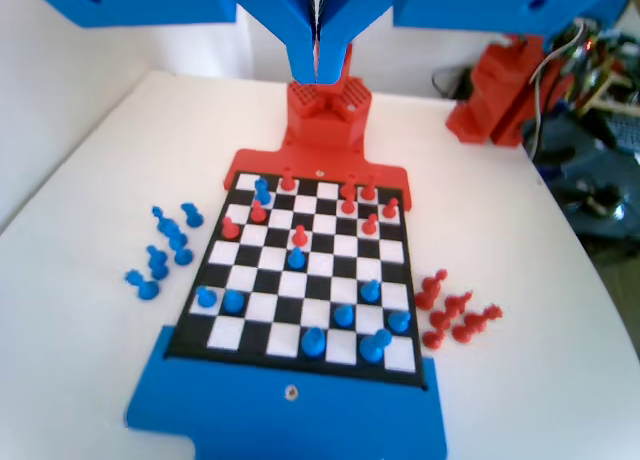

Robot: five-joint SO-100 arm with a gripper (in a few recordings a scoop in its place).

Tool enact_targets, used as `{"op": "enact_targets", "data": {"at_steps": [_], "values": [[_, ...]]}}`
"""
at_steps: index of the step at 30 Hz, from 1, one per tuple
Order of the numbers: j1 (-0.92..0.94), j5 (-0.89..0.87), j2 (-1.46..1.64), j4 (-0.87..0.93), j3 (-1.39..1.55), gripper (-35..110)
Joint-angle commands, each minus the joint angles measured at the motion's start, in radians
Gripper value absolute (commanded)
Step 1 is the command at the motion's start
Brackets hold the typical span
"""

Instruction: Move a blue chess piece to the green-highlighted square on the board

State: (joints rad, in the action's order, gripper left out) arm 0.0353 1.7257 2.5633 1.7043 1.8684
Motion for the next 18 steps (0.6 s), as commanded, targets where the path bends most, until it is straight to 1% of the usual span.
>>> {"op": "enact_targets", "data": {"at_steps": [1, 7, 13, 18], "values": [[0.029, 0.043, 0.158, 0.005, 0.064, 1], [0.04, 0.069, 0.284, -0.025, 0.179, 1], [0.034, 0.067, 0.383, -0.104, 0.301, 1], [0.015, 0.066, 0.4, -0.109, 0.302, 1]]}}
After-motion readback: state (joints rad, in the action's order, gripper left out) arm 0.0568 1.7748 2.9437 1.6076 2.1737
